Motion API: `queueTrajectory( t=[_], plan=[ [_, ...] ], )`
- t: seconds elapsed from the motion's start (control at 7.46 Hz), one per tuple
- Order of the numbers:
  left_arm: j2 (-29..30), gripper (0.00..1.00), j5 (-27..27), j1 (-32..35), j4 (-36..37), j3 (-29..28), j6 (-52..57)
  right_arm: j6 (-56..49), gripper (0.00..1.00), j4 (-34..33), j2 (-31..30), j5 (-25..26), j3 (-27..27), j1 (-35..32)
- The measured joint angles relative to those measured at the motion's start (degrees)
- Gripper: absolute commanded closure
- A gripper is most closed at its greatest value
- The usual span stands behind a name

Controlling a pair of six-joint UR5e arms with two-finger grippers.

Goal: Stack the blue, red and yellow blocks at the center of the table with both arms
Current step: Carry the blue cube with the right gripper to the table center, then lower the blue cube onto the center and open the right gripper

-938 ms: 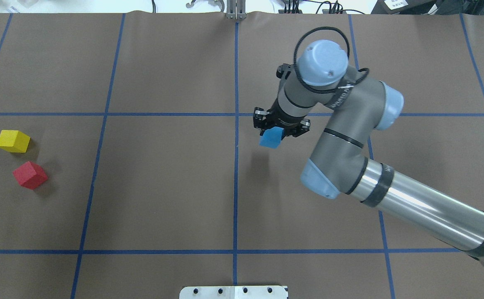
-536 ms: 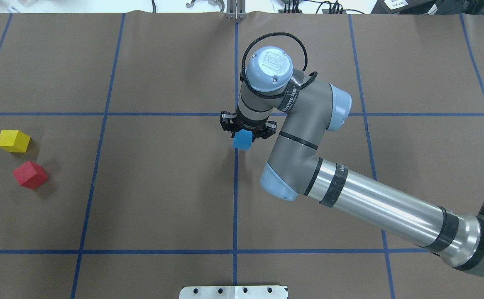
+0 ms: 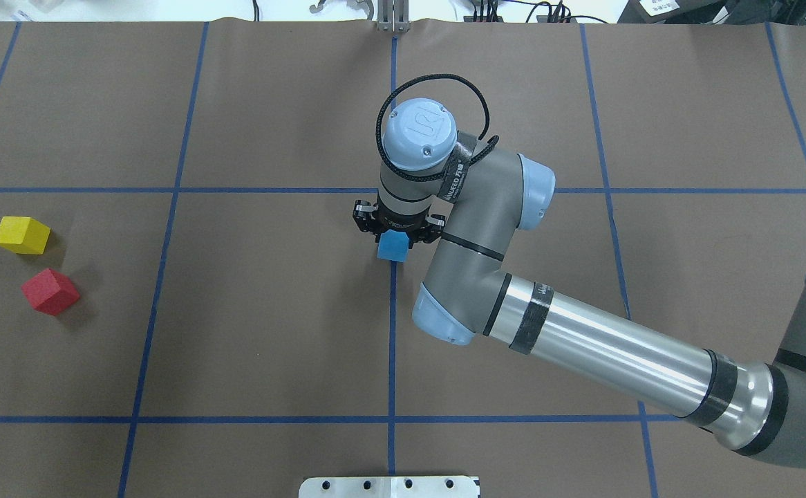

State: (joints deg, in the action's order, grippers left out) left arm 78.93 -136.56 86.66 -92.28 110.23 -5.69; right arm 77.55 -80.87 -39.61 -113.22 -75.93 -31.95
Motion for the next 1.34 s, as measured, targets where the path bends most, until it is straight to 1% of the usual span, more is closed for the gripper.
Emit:
queueTrajectory(
  t=[0.13, 0.27, 0.4, 0.8, 1.34],
  plan=[
    [0.00, 0.00, -0.02, 0.00, 0.00, -0.01, -0.02, -0.21, 0.88, 0.01, 0.31, 0.01, 0.43, 0.07],
    [0.00, 0.00, -0.02, 0.00, 0.00, -0.01, -0.02, -0.45, 0.80, 0.00, 0.55, 0.02, 0.68, 0.13],
    [0.00, 0.00, -0.02, 0.00, 0.00, 0.00, -0.02, -0.81, 0.67, -0.04, 0.91, 0.02, 1.03, 0.21],
    [0.00, 0.00, 0.03, -0.02, 0.00, 0.02, 0.01, -4.13, 0.67, -0.15, 1.46, 0.00, 1.87, 0.30],
    [0.00, 0.00, -0.02, 0.00, 0.00, 0.02, -0.02, -4.98, 0.67, -0.48, 1.52, -0.14, 1.92, 0.31]
  ],
)
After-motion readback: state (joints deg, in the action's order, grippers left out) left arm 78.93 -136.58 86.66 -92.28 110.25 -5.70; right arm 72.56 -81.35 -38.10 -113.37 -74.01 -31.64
